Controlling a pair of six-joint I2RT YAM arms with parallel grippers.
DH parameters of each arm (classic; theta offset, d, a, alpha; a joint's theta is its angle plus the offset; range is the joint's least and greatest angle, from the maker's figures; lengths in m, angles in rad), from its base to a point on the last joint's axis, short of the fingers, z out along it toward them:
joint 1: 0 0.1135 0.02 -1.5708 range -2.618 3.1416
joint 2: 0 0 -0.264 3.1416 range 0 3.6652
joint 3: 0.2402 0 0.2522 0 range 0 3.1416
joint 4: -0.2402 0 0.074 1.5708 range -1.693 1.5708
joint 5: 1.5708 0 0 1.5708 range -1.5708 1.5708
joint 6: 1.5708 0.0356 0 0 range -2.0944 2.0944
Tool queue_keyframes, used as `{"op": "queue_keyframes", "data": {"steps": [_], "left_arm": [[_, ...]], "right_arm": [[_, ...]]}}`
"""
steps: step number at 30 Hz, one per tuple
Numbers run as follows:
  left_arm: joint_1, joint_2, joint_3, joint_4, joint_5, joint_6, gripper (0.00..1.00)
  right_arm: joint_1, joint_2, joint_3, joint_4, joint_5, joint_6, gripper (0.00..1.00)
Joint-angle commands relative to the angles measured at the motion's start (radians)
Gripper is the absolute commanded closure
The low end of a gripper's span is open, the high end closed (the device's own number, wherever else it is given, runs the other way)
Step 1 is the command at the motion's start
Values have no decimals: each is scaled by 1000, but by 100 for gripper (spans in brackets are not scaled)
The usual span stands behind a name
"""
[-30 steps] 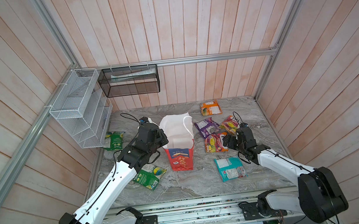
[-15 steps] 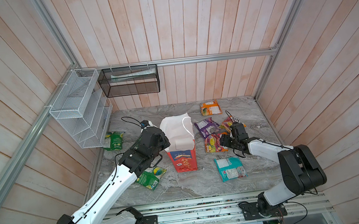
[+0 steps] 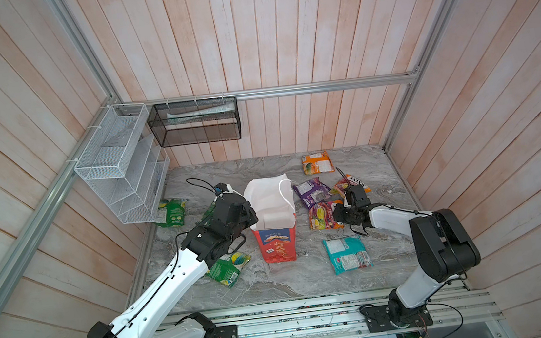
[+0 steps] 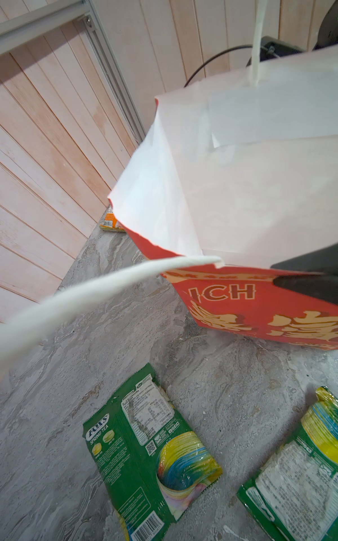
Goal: Place the snacks into the paper bag
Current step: 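Close the right gripper on the orange FOX'S packet nearest the bag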
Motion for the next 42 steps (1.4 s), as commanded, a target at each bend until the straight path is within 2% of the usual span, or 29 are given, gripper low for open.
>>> {"op": "queue_keyframes", "data": {"steps": [1, 10, 18, 26, 29, 35, 36, 37, 40, 42], "left_arm": [[-2, -6, -20, 33, -1, 26, 100], [-3, -8, -30, 42, -13, 42, 100], [-3, -18, -46, 67, 17, 42, 100], [-3, -16, -60, 88, 33, 36, 100], [-3, -16, -61, 89, 33, 36, 100], [-3, -13, -61, 92, 35, 36, 100], [-3, -13, -63, 93, 35, 36, 100], [-3, -13, -63, 94, 35, 36, 100], [-3, -9, -63, 94, 33, 36, 100], [-3, -6, -62, 94, 33, 38, 100]], "right_arm": [[-5, 32, 20, -23, -38, -14, 69], [-5, 11, 19, -12, -74, -13, 99], [-3, -176, -50, 26, -77, -4, 100], [0, -366, -154, 93, -26, 28, 100], [-2, -324, -162, 122, -72, 43, 100], [0, -129, -74, 73, -185, 27, 100], [-1, -111, -68, 70, -188, 27, 93], [0, -102, -66, 68, -182, 27, 80], [0, -117, -74, 62, -133, 29, 26], [1, -128, -79, 62, -98, 23, 8]]}}
